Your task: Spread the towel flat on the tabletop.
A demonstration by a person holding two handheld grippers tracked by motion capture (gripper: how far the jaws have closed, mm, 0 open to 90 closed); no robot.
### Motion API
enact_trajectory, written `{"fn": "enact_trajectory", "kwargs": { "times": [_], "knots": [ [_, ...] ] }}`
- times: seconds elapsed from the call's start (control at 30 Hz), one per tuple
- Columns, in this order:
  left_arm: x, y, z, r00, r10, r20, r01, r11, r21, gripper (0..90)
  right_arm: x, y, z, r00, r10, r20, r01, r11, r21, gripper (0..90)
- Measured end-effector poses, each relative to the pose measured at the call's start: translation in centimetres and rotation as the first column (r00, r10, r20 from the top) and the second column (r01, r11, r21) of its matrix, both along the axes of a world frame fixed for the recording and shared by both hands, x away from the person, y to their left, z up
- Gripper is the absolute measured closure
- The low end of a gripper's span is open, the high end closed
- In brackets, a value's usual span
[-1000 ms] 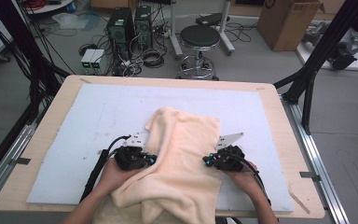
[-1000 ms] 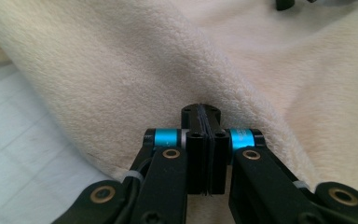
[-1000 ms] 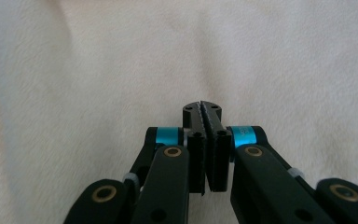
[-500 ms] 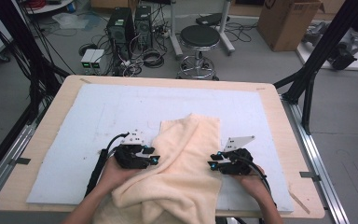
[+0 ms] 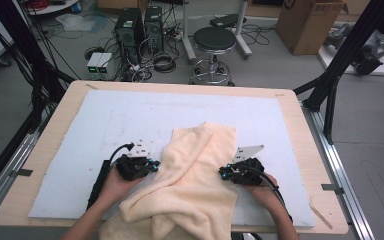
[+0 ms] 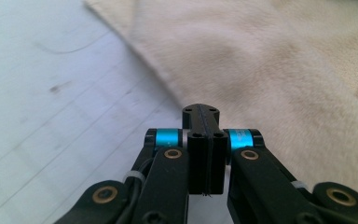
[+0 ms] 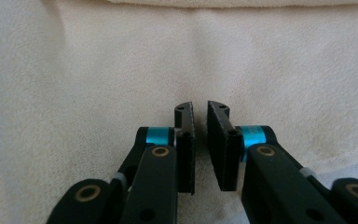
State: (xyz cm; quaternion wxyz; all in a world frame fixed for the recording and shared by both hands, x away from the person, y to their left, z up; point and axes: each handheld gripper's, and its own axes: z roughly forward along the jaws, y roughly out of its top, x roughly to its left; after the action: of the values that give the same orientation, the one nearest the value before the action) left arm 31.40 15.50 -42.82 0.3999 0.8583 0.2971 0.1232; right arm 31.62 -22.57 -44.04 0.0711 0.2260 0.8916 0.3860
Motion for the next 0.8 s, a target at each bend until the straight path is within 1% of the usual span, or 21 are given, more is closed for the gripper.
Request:
{"fn": "enact_trajectory", "kwargs": {
  "times": [0.03,0.1,0.13,0.17,0.2,0.23,0.3,0.37,0.4,0.43,0.47,0.5,0.53,0.57,0.6,0.63,0.67,0.7,0.73,0.77,0.8],
  "knots": [
    [0.2,0.6,0.2,0.9999,0.006,-0.010,-0.006,0.9998,-0.017,89.6,0.1,-0.1,0.0,1.0000,-0.001,-0.003,0.001,1.000,0.001,82.2],
    [0.6,1.3,0.5,0.9995,0.028,-0.010,-0.029,0.9970,-0.072,89.5,0.2,-0.2,0.0,1.0000,0.002,-0.008,-0.002,1.000,0.009,81.0],
    [0.8,1.3,0.6,0.9991,0.040,-0.013,-0.041,0.9936,-0.106,82.2,0.4,-0.5,0.3,0.9995,-0.030,-0.008,0.030,0.999,0.022,77.3],
    [1.1,1.2,0.7,0.9989,0.045,-0.007,-0.046,0.9922,-0.116,77.5,0.6,-0.6,0.4,0.9991,-0.043,0.004,0.043,0.999,0.031,74.6],
    [1.4,0.8,0.7,0.9987,0.051,-0.005,-0.051,0.9911,-0.123,77.5,0.6,-0.6,0.4,0.9991,-0.043,0.004,0.043,0.999,0.031,74.6],
    [1.9,0.4,0.8,0.9990,0.045,-0.002,-0.045,0.9920,-0.118,74.8,0.7,-0.7,0.6,0.9974,-0.071,0.011,0.071,0.997,0.034,70.8],
    [2.8,-0.7,1.0,0.9988,0.050,-0.005,-0.050,0.9910,-0.124,65.4,1.4,-1.0,1.1,0.9912,-0.125,0.042,0.123,0.991,0.052,63.0],
    [3.9,-1.8,1.4,0.9989,0.048,0.003,-0.047,0.9903,-0.131,62.8,2.2,-1.2,1.4,0.9831,-0.177,0.047,0.174,0.983,0.058,59.6],
    [4.5,-2.3,1.5,0.9985,0.054,0.002,-0.054,0.9898,-0.132,60.0,2.5,-1.3,1.5,0.9789,-0.194,0.064,0.190,0.980,0.065,58.5],
    [5.1,-2.7,1.6,0.9976,0.069,-0.003,-0.068,0.9887,-0.134,60.0,2.5,-1.3,1.5,0.9789,-0.194,0.064,0.190,0.980,0.065,58.5],
    [5.6,-3.2,1.7,0.9975,0.069,-0.015,-0.070,0.9897,-0.125,57.4,2.9,-1.4,1.6,0.9736,-0.213,0.083,0.207,0.975,0.075,57.4],
    [6.0,-3.7,1.6,0.9972,0.072,-0.018,-0.074,0.9912,-0.110,55.5,3.4,-1.5,1.7,0.9705,-0.227,0.082,0.220,0.972,0.084,56.6],
    [6.5,-4.1,1.4,0.9971,0.067,-0.036,-0.070,0.9938,-0.087,53.2,3.9,-1.5,1.6,0.9688,-0.237,0.071,0.230,0.969,0.093,54.6],
    [6.8,-4.3,1.1,0.9962,0.065,-0.059,-0.069,0.9949,-0.074,50.0,4.8,-1.6,1.2,0.9672,-0.250,0.044,0.245,0.965,0.095,52.3],
    [6.9,-4.5,0.7,0.9946,0.075,-0.073,-0.079,0.9952,-0.058,53.3,5.1,-1.5,0.9,0.9676,-0.251,0.030,0.247,0.965,0.085,52.4],
    [7.0,-4.6,0.2,0.9939,0.070,-0.085,-0.072,0.9972,-0.022,53.3,5.1,-1.5,0.9,0.9676,-0.251,0.030,0.247,0.965,0.085,52.4],
    [7.0,-4.7,-0.2,0.9927,0.051,-0.109,-0.051,0.9987,0.006,70.0,5.6,-1.3,0.0,0.9688,-0.248,-0.008,0.248,0.967,0.051,58.9],
    [6.9,-4.7,-0.5,0.9929,0.040,-0.112,-0.036,0.9987,0.037,78.4,5.8,-1.2,-0.4,0.9699,-0.242,-0.023,0.243,0.969,0.038,63.2],
    [6.7,-4.6,-0.5,0.9953,0.037,-0.090,-0.034,0.9989,0.033,78.4,5.8,-1.2,-0.4,0.9699,-0.242,-0.023,0.243,0.969,0.038,63.2],
    [6.5,-4.4,-0.4,0.9962,0.050,-0.071,-0.048,0.9984,0.031,84.6,5.7,-1.3,-0.3,0.9690,-0.246,-0.022,0.247,0.968,0.047,72.8],
    [6.4,-4.1,-0.2,0.9969,0.054,-0.057,-0.052,0.9981,0.034,85.3,5.6,-1.1,-0.2,0.9753,-0.220,-0.021,0.220,0.975,0.041,80.8]
  ]
}}
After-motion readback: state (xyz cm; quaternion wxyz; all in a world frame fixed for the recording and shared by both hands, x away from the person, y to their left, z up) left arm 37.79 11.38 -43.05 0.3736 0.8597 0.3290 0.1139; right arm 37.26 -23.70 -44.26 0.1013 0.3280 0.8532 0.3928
